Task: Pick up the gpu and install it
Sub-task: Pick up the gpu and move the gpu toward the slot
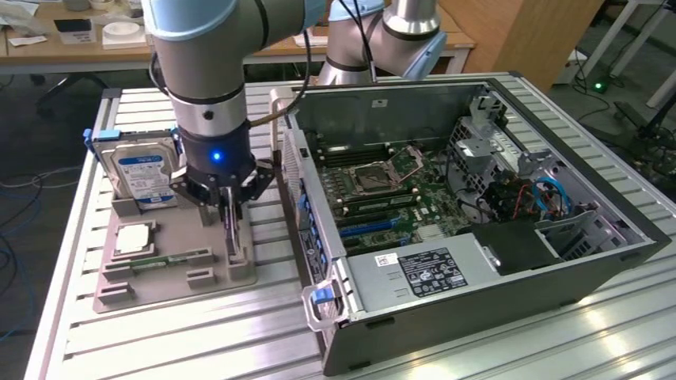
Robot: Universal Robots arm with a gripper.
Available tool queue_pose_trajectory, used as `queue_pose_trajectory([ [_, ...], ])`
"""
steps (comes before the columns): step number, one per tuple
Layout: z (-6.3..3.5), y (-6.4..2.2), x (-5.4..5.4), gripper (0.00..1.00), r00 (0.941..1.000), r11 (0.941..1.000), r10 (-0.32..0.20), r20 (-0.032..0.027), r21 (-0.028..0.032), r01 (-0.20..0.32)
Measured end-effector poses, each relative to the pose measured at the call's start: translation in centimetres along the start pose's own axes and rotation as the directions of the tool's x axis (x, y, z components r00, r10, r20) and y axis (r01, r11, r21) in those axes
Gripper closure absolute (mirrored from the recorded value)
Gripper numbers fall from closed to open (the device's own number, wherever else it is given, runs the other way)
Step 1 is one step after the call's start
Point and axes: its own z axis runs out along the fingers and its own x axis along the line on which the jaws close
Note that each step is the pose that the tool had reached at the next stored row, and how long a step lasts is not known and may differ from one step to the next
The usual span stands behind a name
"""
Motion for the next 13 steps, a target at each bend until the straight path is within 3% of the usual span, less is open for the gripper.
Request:
queue_pose_trajectory([
  [8, -2.63, 0.09, 0.0, 0.72, 1.0000, 1.0000, 0.000, 0.0000, 0.0000, 0.000],
  [13, -2.77, 0.10, 0.0, 0.72, 1.0000, 1.0000, 0.000, 0.0002, -0.0002, 0.000],
])
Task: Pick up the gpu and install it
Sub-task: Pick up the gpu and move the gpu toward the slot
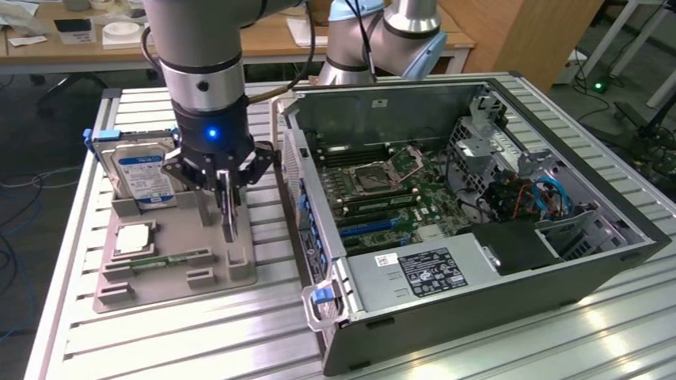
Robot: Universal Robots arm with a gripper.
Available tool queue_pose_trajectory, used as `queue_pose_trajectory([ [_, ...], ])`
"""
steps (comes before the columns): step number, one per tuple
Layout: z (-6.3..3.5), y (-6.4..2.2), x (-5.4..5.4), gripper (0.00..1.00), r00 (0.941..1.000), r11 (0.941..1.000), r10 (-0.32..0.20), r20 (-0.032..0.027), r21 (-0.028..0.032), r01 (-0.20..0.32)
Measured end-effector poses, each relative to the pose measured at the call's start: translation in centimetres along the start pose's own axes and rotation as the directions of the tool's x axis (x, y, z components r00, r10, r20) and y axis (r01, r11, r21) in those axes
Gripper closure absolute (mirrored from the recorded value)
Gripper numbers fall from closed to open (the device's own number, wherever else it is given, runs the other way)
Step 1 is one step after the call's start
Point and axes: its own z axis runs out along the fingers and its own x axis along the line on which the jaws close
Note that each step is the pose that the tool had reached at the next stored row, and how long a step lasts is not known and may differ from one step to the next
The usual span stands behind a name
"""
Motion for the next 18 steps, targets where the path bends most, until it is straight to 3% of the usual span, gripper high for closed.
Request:
queue_pose_trajectory([
  [4, -0.14, -0.01, 0.0, 0.72, 1.0000, 1.0000, 0.000, -0.0005, -0.0015, 0.000],
  [12, -0.99, 0.02, 0.0, 0.72, 1.0000, 0.9999, 0.000, -0.0008, -0.0107, 0.000],
  [18, -1.45, 0.03, 0.0, 0.72, 1.0000, 0.9999, 0.000, -0.0008, -0.0120, 0.000],
])
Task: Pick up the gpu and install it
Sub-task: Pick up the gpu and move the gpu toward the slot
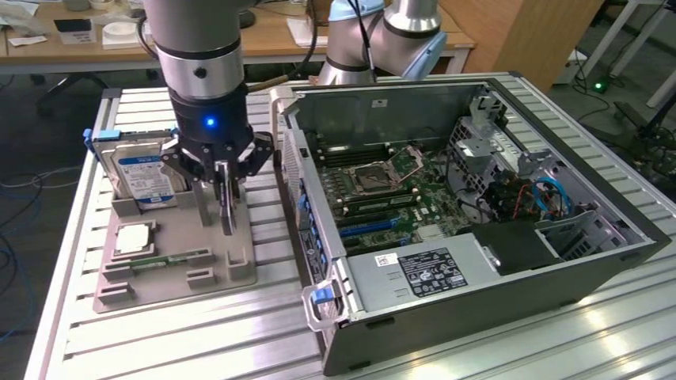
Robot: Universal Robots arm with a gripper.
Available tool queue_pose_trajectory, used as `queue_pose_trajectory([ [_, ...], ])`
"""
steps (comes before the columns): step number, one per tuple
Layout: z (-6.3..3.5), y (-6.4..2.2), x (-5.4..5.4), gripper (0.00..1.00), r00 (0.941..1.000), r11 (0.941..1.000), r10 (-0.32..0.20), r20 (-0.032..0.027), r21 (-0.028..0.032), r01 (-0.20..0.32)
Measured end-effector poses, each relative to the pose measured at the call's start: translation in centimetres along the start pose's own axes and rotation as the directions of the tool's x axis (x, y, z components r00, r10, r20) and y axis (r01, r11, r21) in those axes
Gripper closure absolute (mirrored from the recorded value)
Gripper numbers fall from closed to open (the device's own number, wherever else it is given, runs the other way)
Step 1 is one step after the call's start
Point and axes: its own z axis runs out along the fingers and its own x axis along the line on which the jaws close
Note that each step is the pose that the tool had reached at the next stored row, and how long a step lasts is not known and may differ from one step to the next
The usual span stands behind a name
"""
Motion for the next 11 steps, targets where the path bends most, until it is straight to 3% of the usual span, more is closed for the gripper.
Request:
queue_pose_trajectory([
  [11, -0.92, 0.04, -0.01, 0.72, 1.0000, 1.0000, 0.000, 0.0000, 0.0000, 0.000],
])
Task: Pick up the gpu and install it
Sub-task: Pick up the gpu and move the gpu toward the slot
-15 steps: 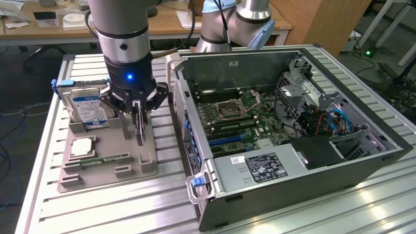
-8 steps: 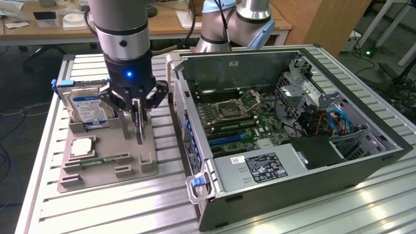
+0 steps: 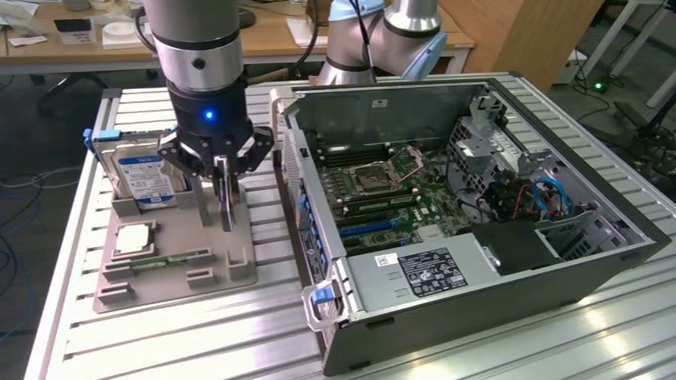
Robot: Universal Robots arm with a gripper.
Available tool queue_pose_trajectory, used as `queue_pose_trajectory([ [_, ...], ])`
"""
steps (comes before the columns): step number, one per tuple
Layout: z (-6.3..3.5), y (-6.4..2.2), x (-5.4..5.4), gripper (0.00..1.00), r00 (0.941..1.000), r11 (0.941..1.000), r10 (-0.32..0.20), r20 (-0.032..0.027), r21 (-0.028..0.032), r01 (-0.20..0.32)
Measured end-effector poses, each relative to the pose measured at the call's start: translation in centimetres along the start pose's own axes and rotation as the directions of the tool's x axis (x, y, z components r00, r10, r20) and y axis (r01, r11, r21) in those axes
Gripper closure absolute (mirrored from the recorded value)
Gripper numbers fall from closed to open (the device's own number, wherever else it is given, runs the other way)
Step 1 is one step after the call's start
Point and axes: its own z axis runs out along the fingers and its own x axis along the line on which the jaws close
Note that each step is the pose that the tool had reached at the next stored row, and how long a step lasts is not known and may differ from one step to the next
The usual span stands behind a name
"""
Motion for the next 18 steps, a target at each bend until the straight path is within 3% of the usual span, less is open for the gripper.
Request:
queue_pose_trajectory([
  [18, -0.83, 0.04, -0.01, 0.72, 1.0000, 1.0000, 0.000, 0.0000, 0.0000, 0.000],
])
